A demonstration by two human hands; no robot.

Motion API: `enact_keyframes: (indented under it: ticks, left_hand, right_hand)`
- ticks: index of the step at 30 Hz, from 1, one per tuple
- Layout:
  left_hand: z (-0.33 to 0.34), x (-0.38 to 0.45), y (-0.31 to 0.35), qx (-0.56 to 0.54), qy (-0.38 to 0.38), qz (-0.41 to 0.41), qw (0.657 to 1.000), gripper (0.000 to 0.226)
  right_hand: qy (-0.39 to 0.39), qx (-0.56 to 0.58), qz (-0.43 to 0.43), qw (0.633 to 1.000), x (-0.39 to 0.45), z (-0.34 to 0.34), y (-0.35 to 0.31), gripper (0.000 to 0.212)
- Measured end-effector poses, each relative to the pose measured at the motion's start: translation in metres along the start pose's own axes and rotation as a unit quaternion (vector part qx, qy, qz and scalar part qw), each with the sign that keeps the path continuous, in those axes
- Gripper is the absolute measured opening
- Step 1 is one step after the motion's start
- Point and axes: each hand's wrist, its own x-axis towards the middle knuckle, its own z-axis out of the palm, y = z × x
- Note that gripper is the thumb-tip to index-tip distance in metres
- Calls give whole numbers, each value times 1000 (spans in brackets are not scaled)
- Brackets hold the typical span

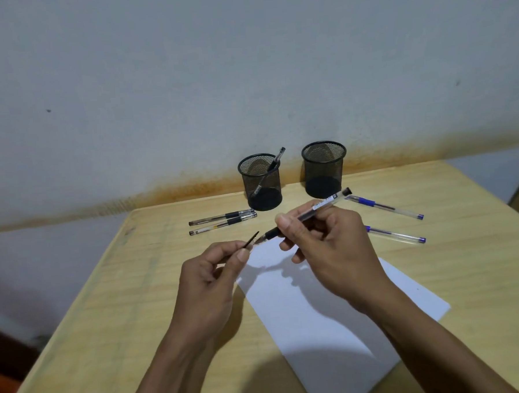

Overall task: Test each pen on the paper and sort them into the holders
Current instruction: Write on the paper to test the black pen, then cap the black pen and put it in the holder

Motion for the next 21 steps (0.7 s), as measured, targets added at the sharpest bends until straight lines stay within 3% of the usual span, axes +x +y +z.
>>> enact_keyframes:
  ticks: [5,11,16,17,19,21]
  left_hand:
    - [-2,-3,6,52,-24,30,998,15]
    - [0,0,12,90,16,66,994,15]
    - [-3,4,15,154,26,83,984,13]
    - [-5,5,18,183,39,98,977,14]
    - [-8,7,24,246,59,136,958,13]
    - [-8,9,28,307,52,181,933,11]
  right_hand:
    - [-5,-52,-7,999,-1,3,3,12]
    - [21,-52,-28,998,-4,11,-1,11]
    - [16,-103,39,994,-2,0,0,26]
    - [33,-155,17,987,-4,-5,2,27]
    - [79,-259,-116,956,-8,-10,0,16]
    - [57,-330,-253,908,-5,-9,1,21]
